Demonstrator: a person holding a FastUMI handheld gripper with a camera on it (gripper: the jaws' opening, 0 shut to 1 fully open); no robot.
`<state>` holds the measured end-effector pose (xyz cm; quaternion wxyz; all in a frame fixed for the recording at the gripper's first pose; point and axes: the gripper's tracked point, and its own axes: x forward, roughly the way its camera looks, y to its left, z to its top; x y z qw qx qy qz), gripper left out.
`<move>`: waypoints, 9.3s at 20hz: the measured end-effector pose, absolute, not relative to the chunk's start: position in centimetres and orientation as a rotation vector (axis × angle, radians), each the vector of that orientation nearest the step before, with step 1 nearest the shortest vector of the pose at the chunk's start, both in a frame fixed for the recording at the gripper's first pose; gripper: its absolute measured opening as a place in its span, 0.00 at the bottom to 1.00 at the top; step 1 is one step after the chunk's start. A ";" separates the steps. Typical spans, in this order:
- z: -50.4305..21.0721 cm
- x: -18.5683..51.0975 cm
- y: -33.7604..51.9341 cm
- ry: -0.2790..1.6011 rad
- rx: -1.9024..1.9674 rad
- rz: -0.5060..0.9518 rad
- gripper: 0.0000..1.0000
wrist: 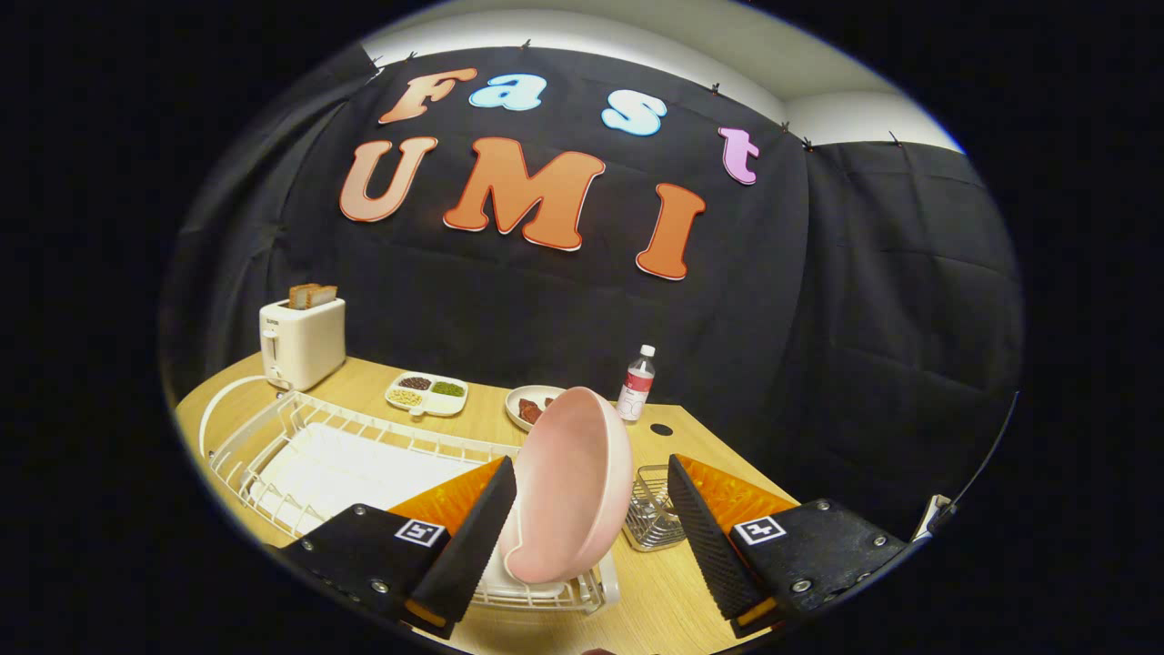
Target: Take the plate from the dish rack, then take the spoon from the basket and place it into the plate.
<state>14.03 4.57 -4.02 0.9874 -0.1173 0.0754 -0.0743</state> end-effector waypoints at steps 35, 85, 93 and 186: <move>0.6 13.3 5.3 0.188 -0.149 -0.084 0.28; -20.9 -1.9 8.7 0.591 0.673 0.074 0.40; -19.0 -0.7 5.5 0.495 0.482 0.041 0.61; -14.5 -4.9 17.0 0.087 -0.057 0.339 0.50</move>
